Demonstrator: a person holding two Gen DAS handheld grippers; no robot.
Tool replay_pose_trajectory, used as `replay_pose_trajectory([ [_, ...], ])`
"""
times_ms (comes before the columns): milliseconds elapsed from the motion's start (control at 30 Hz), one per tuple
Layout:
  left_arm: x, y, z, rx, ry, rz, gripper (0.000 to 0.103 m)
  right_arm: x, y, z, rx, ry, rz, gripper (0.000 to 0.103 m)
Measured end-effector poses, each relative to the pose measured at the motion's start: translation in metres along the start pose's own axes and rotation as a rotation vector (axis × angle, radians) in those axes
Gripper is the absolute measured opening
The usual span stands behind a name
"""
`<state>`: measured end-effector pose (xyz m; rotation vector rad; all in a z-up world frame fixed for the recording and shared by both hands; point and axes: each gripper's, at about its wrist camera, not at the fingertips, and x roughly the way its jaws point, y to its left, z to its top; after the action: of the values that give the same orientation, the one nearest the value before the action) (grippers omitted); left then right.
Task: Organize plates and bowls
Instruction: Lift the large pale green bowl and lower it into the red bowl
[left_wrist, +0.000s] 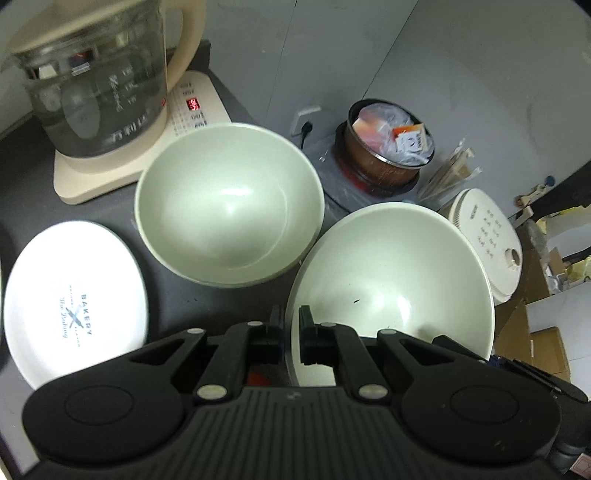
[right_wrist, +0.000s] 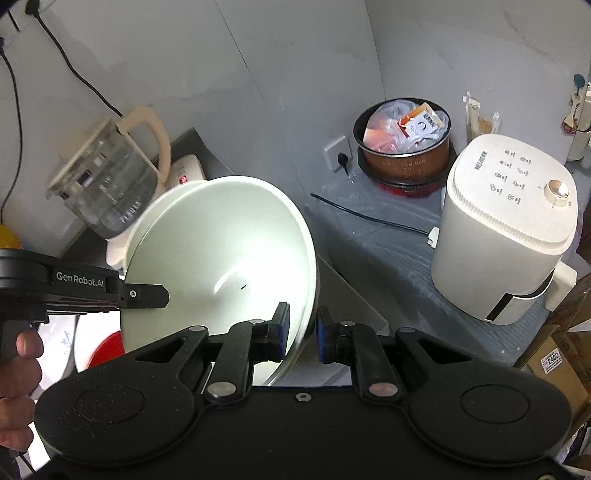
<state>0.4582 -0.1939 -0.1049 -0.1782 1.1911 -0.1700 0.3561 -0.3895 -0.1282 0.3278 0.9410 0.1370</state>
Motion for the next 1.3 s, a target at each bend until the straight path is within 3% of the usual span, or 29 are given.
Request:
replay_pose_trajectory([
  [633,-0.062,0.046,-0.03,-0.033,-0.065,-0.052,0.006,-0.039,0.054,-0.021,-0.02,-0.055,0.034,0.016],
  [1300,-0.083,0.114,-0.079,-0.127,-0.032,-0.042,0.006,-0.035,0.108,-0.062,-0.078,0.033,0.043,0.018],
])
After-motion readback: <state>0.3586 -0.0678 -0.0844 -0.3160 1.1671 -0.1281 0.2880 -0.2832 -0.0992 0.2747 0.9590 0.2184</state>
